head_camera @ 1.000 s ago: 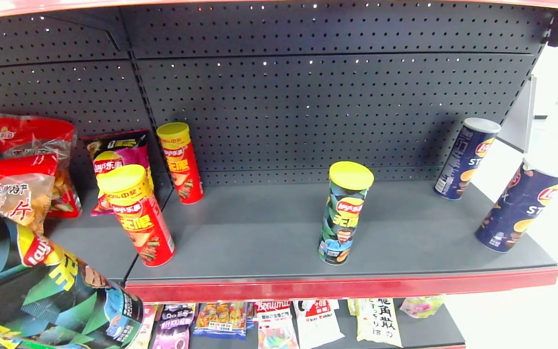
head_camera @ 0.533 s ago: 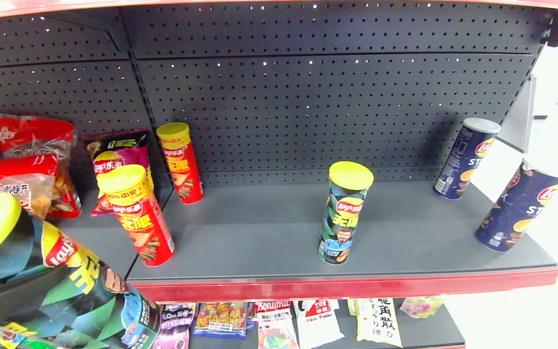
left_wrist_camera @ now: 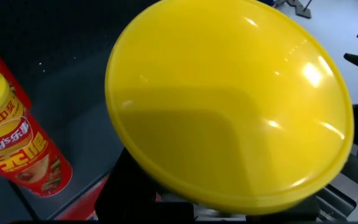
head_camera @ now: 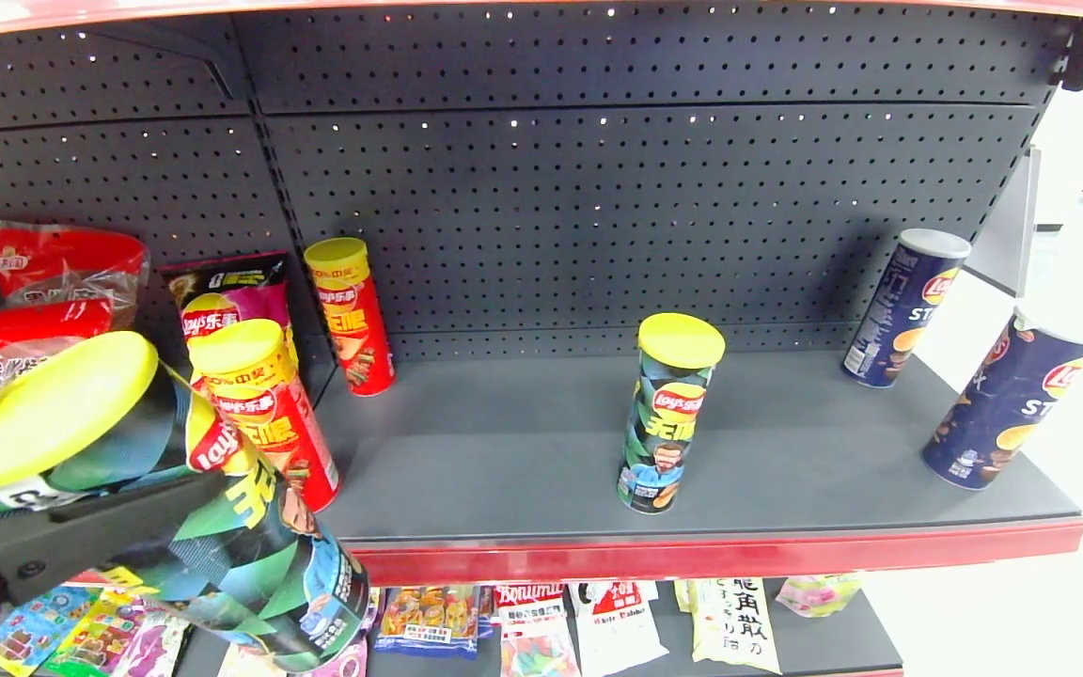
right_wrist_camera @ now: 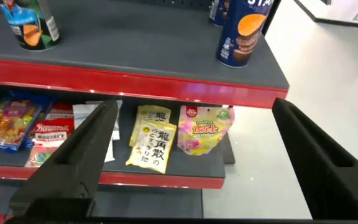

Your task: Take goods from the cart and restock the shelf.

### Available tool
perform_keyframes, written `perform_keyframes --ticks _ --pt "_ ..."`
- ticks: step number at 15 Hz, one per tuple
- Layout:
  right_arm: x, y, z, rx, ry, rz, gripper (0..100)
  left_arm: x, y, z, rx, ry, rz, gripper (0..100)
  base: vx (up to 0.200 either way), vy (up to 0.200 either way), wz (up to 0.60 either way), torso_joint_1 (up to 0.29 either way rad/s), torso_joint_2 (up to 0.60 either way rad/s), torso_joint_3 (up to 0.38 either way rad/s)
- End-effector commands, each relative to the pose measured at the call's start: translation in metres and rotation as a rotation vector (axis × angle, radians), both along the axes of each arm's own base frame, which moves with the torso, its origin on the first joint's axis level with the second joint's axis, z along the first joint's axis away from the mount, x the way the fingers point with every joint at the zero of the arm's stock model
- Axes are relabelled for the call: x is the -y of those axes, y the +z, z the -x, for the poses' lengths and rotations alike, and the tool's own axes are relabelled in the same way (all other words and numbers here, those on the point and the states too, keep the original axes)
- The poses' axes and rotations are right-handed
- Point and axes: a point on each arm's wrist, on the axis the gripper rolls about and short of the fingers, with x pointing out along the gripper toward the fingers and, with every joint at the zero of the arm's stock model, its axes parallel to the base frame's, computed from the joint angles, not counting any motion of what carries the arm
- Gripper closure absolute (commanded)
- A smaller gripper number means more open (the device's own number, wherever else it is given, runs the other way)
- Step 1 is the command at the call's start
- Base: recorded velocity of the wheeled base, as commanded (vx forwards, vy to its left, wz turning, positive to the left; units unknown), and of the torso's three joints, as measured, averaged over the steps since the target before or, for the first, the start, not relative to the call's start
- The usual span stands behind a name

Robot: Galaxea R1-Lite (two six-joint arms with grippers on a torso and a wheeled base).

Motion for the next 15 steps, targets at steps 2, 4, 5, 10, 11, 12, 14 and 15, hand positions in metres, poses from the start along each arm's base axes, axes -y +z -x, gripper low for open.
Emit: perform_keyframes --ticks 2,4,5,10,11,12,14,15 --pt "-0.004 0.027 -0.013 -0.09 -0.055 -0.105 0 0.004 -0.004 -0.019 -0.02 -0.005 -0.004 100 0.0 0.0 0.0 0.0 0.0 0.0" --pt "-0.006 0.036 -0.02 -0.125 -0.175 -0.12 0 0.005 -0.004 -0.022 -0.016 -0.005 -0.002 100 0.0 0.0 0.0 0.0 0.0 0.0" --pt "-0.007 0.048 -0.032 -0.178 -0.301 -0.125 0 0.005 -0.005 -0.024 -0.021 -0.005 -0.004 100 0.0 0.0 0.0 0.0 0.0 0.0" --pt "-0.009 -0.006 -0.002 -0.052 -0.25 -0.118 0 0.005 -0.001 -0.024 -0.003 -0.005 -0.001 100 0.0 0.0 0.0 0.0 0.0 0.0" --pt "-0.01 -0.006 0.001 -0.015 -0.207 -0.12 0 0.006 0.0 -0.025 0.002 -0.005 0.0 100 0.0 0.0 0.0 0.0 0.0 0.0" --pt "-0.01 -0.008 0.007 0.05 -0.157 -0.108 0 0.006 -0.001 -0.025 0.001 -0.013 0.001 100 0.0 0.0 0.0 0.0 0.0 0.0" --pt "-0.011 -0.009 0.006 0.048 -0.131 -0.11 0 0.01 -0.001 -0.025 -0.003 -0.045 0.001 100 0.0 0.0 0.0 0.0 0.0 0.0" --pt "-0.011 -0.009 0.006 0.048 -0.13 -0.099 0 0.012 -0.001 -0.025 -0.001 -0.057 0.0 100 0.0 0.0 0.0 0.0 0.0 0.0"
